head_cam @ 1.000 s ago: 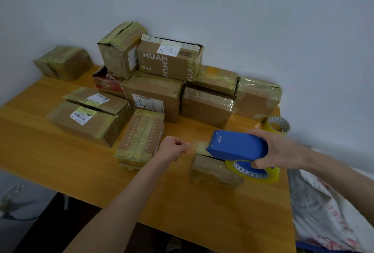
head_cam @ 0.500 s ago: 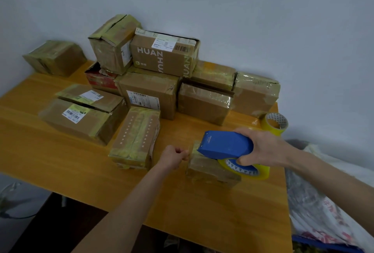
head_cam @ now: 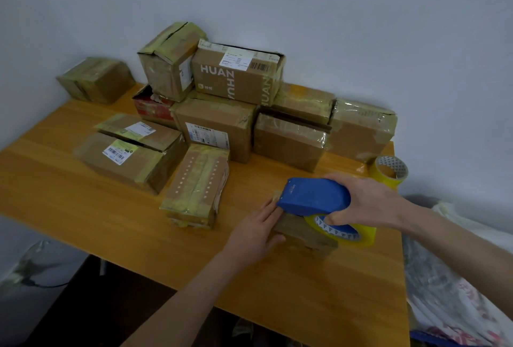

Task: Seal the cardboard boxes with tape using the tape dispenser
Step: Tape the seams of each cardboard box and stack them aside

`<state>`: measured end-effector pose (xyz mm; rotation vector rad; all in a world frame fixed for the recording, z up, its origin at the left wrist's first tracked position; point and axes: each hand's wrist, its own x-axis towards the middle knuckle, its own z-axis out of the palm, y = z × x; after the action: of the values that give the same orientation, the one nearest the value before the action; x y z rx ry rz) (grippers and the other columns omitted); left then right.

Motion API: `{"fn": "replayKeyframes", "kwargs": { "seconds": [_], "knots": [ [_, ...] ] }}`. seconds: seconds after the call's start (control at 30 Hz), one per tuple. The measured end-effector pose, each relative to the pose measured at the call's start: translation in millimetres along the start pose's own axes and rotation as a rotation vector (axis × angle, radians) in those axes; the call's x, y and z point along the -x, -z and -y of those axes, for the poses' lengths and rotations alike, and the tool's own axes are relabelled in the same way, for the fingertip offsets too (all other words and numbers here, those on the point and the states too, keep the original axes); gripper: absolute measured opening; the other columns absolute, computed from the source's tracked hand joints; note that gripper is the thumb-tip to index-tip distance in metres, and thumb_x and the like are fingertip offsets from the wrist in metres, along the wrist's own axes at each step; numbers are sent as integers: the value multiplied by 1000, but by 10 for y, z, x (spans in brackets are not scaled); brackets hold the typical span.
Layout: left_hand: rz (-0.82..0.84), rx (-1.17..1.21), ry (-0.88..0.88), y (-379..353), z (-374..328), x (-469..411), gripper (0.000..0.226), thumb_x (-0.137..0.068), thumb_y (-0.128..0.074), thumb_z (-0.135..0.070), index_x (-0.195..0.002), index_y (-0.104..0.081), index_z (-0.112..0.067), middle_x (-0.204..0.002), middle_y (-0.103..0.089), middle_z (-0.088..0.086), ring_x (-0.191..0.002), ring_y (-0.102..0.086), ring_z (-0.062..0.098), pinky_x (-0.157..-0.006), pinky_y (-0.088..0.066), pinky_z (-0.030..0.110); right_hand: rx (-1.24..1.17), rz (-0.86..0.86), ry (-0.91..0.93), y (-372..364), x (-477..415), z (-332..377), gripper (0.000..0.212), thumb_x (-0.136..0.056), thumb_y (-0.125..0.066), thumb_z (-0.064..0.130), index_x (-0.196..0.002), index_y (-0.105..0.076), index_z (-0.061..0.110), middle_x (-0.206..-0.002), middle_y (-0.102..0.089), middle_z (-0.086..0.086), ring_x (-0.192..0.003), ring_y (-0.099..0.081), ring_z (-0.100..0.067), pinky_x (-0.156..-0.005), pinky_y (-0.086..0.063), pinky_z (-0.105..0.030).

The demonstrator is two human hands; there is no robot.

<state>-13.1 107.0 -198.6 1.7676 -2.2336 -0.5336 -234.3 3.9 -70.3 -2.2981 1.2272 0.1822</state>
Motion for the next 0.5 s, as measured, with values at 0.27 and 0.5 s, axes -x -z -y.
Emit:
{"fn": "replayKeyframes", "kwargs": {
  "seconds": [0.27,0.5],
  "knots": [
    [30,-152,50,-37,27,-38,66,-99,-37,-45,-153,-4,-27,-159,2,-11,-147,-5,12,-117,-5,28,-17,49,44,97,97,-148,70,-63,-68,60,-127,-43,47,-104,-61,17,-90,-60,-8,-80,-55,-37],
    [11,-228,16,-20,45,-58,73,-71,-70,-39,-135,-52,-9,-140,-52,7,-125,-54,26,-98,-48,45,10,131,-91,201,445,-494,61,-74,-76,37,-124,-41,44,-101,-59,18,-86,-60,-7,-79,-52,-27]
  ]
}}
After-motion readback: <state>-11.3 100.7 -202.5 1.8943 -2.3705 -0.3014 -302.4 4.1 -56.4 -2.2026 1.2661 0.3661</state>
